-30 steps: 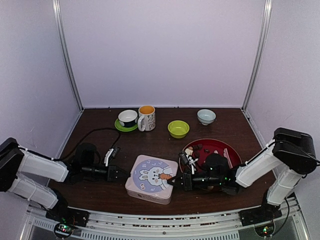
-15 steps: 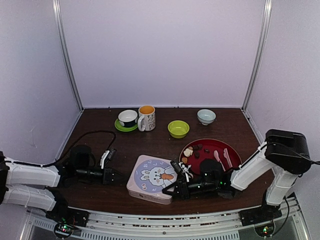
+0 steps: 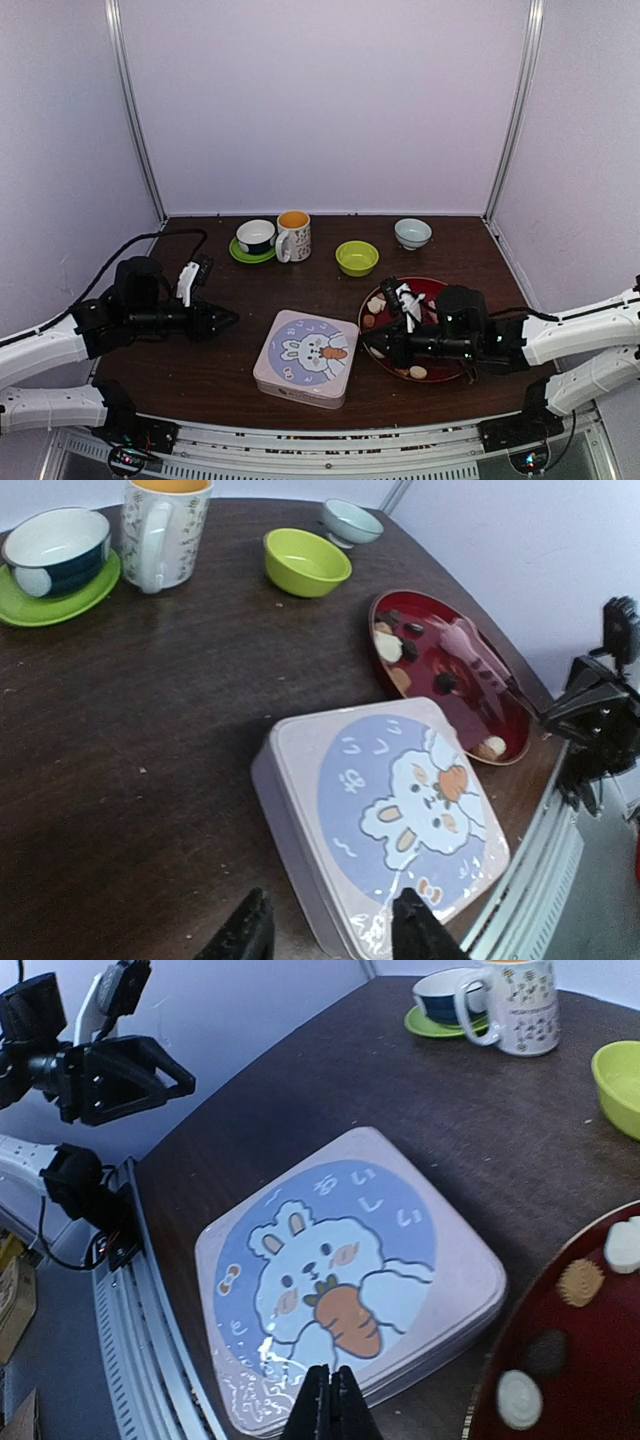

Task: Pack the chocolate
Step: Reset both arms

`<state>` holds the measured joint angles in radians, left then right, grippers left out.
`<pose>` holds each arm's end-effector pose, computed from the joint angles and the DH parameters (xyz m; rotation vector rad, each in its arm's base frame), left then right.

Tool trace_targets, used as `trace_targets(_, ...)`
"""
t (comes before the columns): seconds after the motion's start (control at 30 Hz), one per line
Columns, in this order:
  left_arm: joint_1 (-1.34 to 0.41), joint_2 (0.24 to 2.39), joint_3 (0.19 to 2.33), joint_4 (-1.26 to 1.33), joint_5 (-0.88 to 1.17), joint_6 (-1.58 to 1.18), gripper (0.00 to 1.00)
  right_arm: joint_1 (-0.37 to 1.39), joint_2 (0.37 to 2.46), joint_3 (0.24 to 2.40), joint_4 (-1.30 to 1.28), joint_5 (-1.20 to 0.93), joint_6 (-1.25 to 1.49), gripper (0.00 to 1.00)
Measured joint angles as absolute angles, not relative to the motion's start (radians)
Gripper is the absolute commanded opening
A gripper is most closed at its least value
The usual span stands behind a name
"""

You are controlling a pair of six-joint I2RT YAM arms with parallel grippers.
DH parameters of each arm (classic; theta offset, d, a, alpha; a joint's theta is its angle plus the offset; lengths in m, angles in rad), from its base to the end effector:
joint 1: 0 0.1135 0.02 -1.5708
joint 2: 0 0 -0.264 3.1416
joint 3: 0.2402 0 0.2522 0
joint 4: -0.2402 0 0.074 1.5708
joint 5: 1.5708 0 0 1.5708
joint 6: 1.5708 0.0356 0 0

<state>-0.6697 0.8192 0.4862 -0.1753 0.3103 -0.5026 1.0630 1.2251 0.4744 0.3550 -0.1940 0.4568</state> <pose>0.1384 -0.1234 0.2305 0.3875 2.1889 -1.0079 0.1161 0.2228 0.1967 -0.7753 2.0119 1.1389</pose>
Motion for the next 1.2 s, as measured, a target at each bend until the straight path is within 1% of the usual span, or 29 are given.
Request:
trace_targets(0.03,-0.670,0.825,0.501,-0.194,0.276,-0.495,0.68,1.047,1.199,0.486,0.324,-0.166,0.440,0.08)
trace_targets(0.07,-0.670,0.832,0.513,-0.207,0.241,-0.485,0.80,1.025,1.171,0.497,0.294,-0.135,0.424,0.18)
trace_targets(0.1,-0.670,0.842,0.525,-0.220,0.216,-0.484,0.96,0.997,1.143,0.506,0.265,-0.104,0.410,0.36)
trace_targets(0.13,-0.670,0.854,0.538,-0.235,0.174,-0.483,0.97,0.967,1.117,0.514,0.240,-0.072,0.399,0.53)
trace_targets(0.23,-0.663,0.877,0.574,-0.273,0.076,-0.479,0.98,0.876,1.057,0.527,0.181,0.029,0.361,0.87)
trace_targets(0.27,-0.652,0.883,0.593,-0.289,0.037,-0.476,0.98,0.847,1.041,0.533,0.155,0.067,0.349,0.96)
trace_targets(0.3,-0.637,0.886,0.606,-0.298,0.010,-0.475,0.98,0.823,1.029,0.538,0.135,0.118,0.338,1.00)
trace_targets(0.43,-0.536,0.905,0.661,-0.313,-0.123,-0.466,0.98,0.753,0.987,0.554,0.065,0.284,0.281,1.00)
trace_targets(0.53,-0.460,0.904,0.655,-0.295,-0.187,-0.465,0.98,0.669,0.960,0.555,0.056,0.371,0.260,1.00)
trace_targets(0.67,-0.360,0.900,0.620,-0.252,-0.260,-0.431,0.98,0.532,0.945,0.554,0.095,0.445,0.226,1.00)
trace_targets(0.77,-0.331,0.905,0.607,-0.216,-0.357,-0.374,0.98,0.455,0.944,0.531,0.175,0.474,0.173,1.00)
trace_targets(0.9,-0.285,0.928,0.579,-0.089,-0.490,-0.287,0.98,0.383,0.948,0.443,0.329,0.478,0.070,1.00)
trace_targets(1.0,-0.257,0.966,0.515,0.090,-0.562,-0.191,0.98,0.340,0.981,0.384,0.420,0.465,0.000,1.00)
trace_targets(1.1,-0.226,1.047,0.459,0.233,-0.572,-0.096,0.98,0.274,1.021,0.360,0.478,0.397,-0.028,1.00)
trace_targets(1.2,-0.171,1.148,0.455,0.327,-0.552,-0.046,0.98,0.170,1.069,0.311,0.599,0.313,-0.024,1.00)
